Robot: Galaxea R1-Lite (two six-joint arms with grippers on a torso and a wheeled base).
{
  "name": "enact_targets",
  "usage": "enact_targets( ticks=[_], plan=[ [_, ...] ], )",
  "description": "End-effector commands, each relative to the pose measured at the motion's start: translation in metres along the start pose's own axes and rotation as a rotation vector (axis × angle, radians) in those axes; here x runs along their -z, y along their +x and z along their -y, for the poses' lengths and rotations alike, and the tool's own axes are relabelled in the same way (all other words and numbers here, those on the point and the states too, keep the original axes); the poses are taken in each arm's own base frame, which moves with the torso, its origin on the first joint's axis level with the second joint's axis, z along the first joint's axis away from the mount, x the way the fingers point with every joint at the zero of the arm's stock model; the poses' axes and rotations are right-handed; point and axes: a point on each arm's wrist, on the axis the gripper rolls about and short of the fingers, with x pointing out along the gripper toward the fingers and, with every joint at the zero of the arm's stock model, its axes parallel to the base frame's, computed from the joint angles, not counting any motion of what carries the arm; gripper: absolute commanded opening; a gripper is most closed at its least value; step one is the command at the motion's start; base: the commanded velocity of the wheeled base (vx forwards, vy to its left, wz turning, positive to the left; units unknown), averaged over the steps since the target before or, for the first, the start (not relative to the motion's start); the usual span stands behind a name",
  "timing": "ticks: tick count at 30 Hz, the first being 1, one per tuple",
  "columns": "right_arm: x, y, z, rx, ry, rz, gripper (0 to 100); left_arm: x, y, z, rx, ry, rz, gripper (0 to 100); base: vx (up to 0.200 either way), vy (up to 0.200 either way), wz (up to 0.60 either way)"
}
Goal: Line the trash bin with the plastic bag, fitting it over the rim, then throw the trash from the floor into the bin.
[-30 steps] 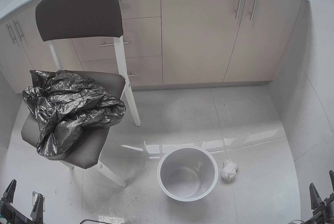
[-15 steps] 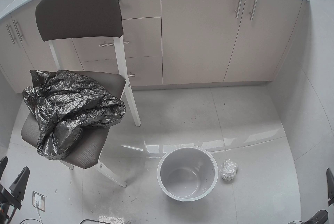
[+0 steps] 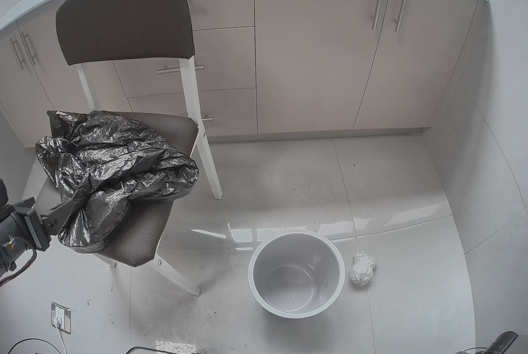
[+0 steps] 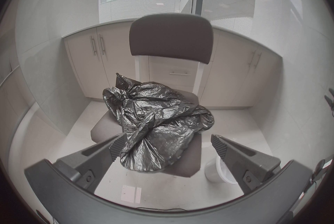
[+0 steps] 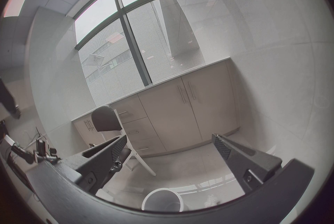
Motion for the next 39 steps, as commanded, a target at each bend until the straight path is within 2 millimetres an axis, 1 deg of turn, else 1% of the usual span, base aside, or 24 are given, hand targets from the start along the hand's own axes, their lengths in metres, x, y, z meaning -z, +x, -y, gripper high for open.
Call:
enact_targets(
  ticks=[1,4,7,8,10,13,15,18,25,28,33,36,39],
  plan=[
    [0.063,0.149,0.003,-0.008,0.17,-0.208,100,0.008,0.116,-0.043,-0.154,0.036,-0.206,100,0.0,0.0,0.0],
    [0.065,0.154,0.005,-0.007,0.171,-0.193,100,0.013,0.126,-0.054,-0.182,0.057,-0.212,100,0.0,0.0,0.0],
    [0.07,0.157,0.006,-0.001,0.169,-0.209,100,0.018,0.137,-0.061,-0.199,0.054,-0.216,100,0.0,0.0,0.0],
    [0.07,0.157,0.006,-0.001,0.169,-0.21,100,0.018,0.137,-0.062,-0.2,0.053,-0.216,100,0.0,0.0,0.0],
    [0.073,0.159,0.007,0.004,0.17,-0.223,100,0.023,0.144,-0.067,-0.211,0.049,-0.222,100,0.0,0.0,0.0],
    [0.075,0.161,0.008,0.008,0.169,-0.23,100,0.026,0.145,-0.068,-0.215,0.045,-0.235,100,0.0,0.0,0.0],
    [0.076,0.161,0.008,0.01,0.169,-0.234,100,0.031,0.147,-0.073,-0.23,0.036,-0.256,100,0.0,0.0,0.0],
    [0.077,0.161,0.008,0.011,0.169,-0.235,100,0.031,0.147,-0.076,-0.234,0.03,-0.255,100,0.0,0.0,0.0],
    [0.08,0.163,0.008,0.014,0.171,-0.247,100,0.033,0.145,-0.076,-0.194,0.016,-0.258,100,0.0,0.0,0.0],
    [0.08,0.164,0.008,0.014,0.171,-0.249,100,0.039,0.144,-0.074,-0.142,0.002,-0.279,100,0.0,0.0,0.0],
    [0.082,0.164,0.009,0.017,0.172,-0.255,100,0.044,0.154,-0.077,-0.123,-0.009,-0.304,100,0.0,0.0,0.0],
    [0.086,0.166,0.01,0.023,0.173,-0.27,100,0.045,0.162,-0.08,-0.125,-0.011,-0.3,100,0.0,0.0,0.0],
    [0.092,0.169,0.011,0.03,0.174,-0.289,100,0.046,0.166,-0.085,-0.138,-0.013,-0.281,100,0.0,0.0,0.0]
  ],
)
